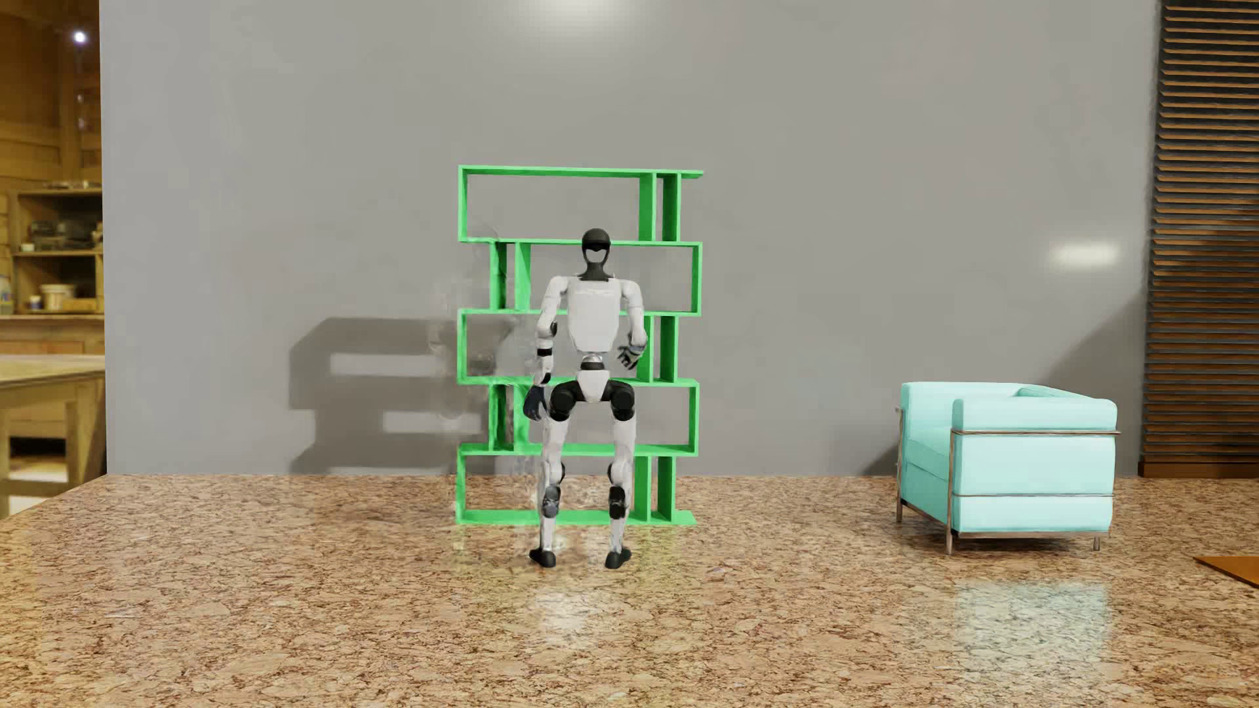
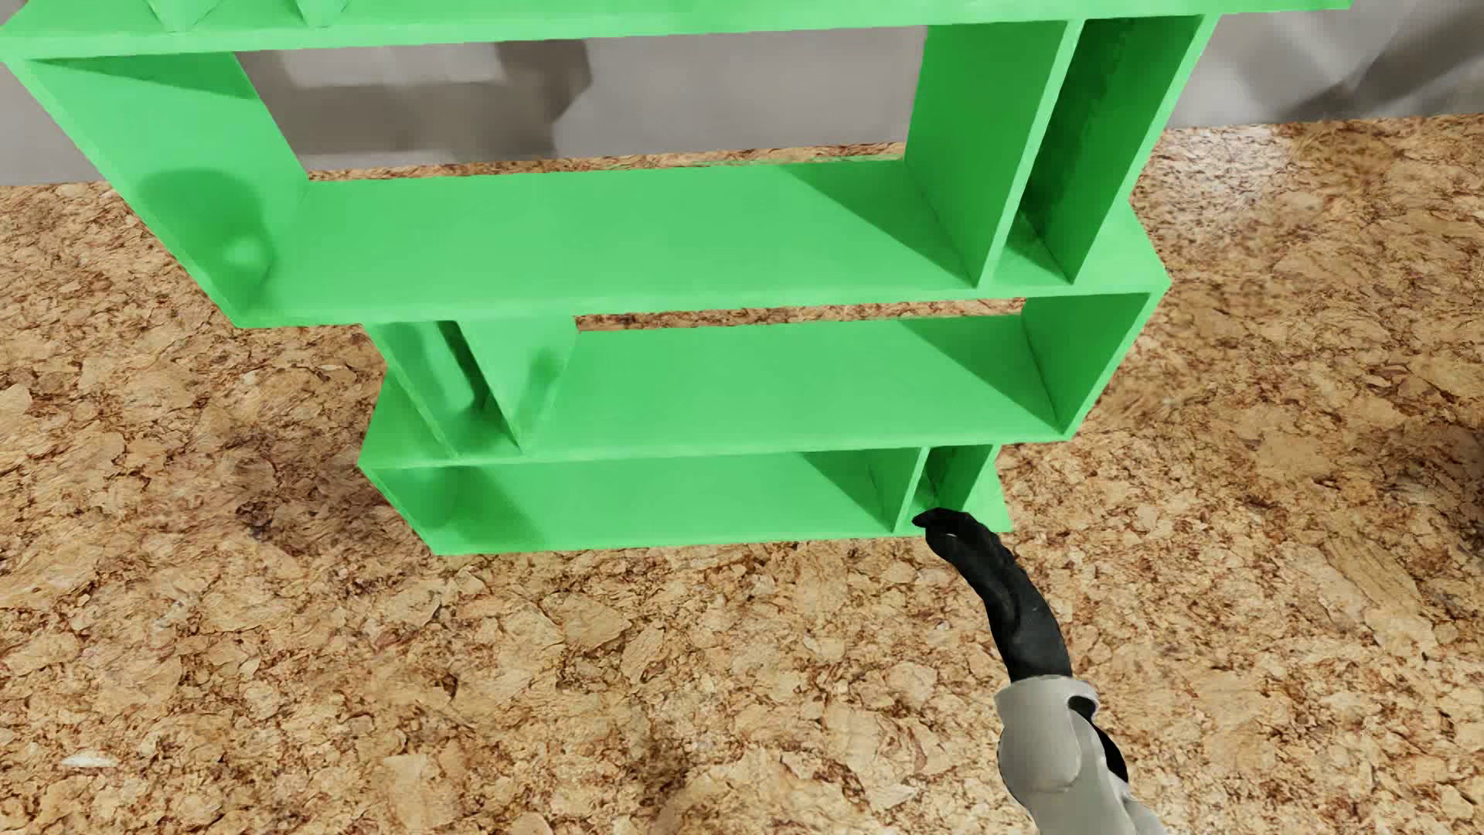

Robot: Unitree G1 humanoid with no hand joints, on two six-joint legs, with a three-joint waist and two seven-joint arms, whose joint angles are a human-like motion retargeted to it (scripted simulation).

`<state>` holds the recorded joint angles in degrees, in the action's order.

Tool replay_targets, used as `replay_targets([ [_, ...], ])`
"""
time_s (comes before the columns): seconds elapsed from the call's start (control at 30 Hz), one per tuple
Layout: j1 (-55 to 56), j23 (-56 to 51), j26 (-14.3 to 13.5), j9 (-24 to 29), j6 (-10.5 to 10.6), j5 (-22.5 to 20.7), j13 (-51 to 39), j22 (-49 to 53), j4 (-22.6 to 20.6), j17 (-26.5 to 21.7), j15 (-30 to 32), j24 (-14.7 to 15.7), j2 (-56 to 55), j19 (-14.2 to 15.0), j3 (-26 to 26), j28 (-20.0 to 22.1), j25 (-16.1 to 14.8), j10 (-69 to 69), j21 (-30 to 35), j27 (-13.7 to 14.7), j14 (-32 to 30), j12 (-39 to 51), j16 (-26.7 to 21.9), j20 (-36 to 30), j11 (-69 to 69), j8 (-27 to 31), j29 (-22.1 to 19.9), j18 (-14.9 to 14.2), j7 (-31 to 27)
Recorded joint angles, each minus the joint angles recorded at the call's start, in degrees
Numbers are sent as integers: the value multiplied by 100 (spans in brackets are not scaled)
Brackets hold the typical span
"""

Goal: Walk towards the green shelves

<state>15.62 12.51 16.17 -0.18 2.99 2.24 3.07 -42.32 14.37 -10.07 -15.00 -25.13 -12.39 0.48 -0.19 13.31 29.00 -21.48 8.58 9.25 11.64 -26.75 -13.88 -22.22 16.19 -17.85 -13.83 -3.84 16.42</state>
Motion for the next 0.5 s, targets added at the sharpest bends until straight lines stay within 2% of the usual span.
replay_targets([
  [0.07,-109,419,49,-19,-43,156,260,-44,-197,134,5,1,45,69,-19,42,115,323,-366,-427,-159,342,88,106,-5,-135,27,-51,-83],
  [0.17,-14,1430,-4,-7,-109,380,686,195,-422,344,-9,-126,147,177,-47,205,286,224,-740,-954,-119,1215,138,197,-30,-373,198,55,-294],
  [0.2,12,1800,-56,2,-131,447,850,338,-487,345,-13,-199,167,212,-46,229,377,176,-791,-1051,-89,1526,121,218,-20,-427,298,84,-348],
  [0.33,13,3096,-387,35,-209,659,1297,1156,-668,363,-31,-639,162,355,-82,268,815,115,-850,-1828,13,2546,234,204,89,-450,887,228,-352],
  [0.43,2,3506,-601,77,-258,775,1545,1783,-731,376,-76,-792,47,444,-177,166,1015,26,-960,-2133,123,2887,239,154,266,-270,1097,328,-190],
  [0.5,-8,3484,-631,108,-288,851,1629,1929,-746,393,-130,-803,-119,508,-244,30,1068,-76,-1053,-2133,225,2972,197,107,488,-41,1249,396,9],
])
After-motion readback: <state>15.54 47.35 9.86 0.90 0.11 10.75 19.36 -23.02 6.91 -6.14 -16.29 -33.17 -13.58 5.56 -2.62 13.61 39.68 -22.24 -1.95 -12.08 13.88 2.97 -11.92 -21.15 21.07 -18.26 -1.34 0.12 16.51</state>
